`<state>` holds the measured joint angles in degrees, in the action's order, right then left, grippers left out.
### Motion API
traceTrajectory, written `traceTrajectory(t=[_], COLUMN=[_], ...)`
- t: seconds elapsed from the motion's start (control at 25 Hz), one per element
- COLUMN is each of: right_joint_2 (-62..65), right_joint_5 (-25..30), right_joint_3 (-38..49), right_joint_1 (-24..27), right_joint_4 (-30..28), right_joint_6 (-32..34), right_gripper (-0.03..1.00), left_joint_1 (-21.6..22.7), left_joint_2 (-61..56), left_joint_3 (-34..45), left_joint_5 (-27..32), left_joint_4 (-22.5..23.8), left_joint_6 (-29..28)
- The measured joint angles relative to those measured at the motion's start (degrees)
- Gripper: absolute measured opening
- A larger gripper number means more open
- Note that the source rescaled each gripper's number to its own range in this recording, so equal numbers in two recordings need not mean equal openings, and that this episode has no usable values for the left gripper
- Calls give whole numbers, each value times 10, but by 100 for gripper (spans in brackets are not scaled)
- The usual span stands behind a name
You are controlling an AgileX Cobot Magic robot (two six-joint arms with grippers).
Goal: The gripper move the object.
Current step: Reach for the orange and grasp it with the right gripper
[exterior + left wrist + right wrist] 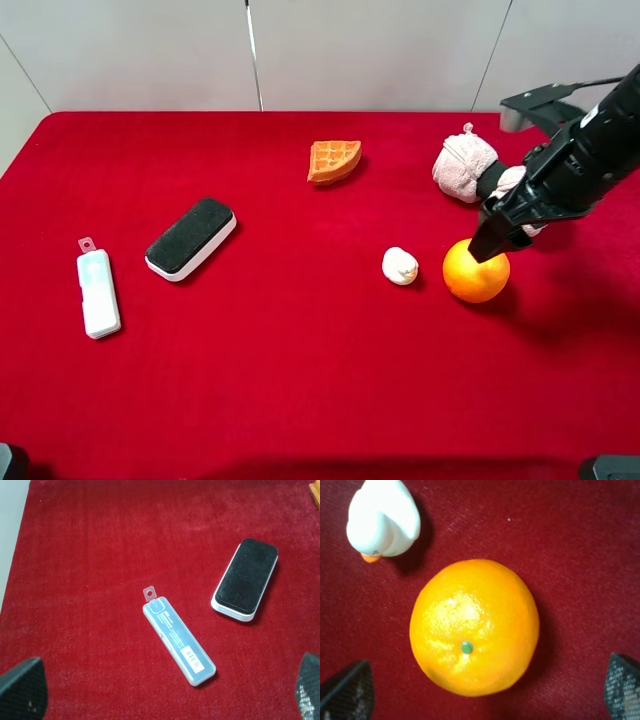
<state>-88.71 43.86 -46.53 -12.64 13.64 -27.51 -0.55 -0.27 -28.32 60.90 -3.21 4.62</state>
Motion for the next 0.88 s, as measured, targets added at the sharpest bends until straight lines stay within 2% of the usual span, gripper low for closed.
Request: traceTrajectory(t=[0.88], right_joint_2=[-110], right_joint_5=[-61], right_joint_3=[0], right_joint_1=[0], right_joint_4=[31], right_joint_6=[-21], right_gripper=[100], left_joint_1=[0], left_joint_2=[0], left_joint_3=[0], left_joint_5=[0], left_joint_4=[0], left_joint_6=[0])
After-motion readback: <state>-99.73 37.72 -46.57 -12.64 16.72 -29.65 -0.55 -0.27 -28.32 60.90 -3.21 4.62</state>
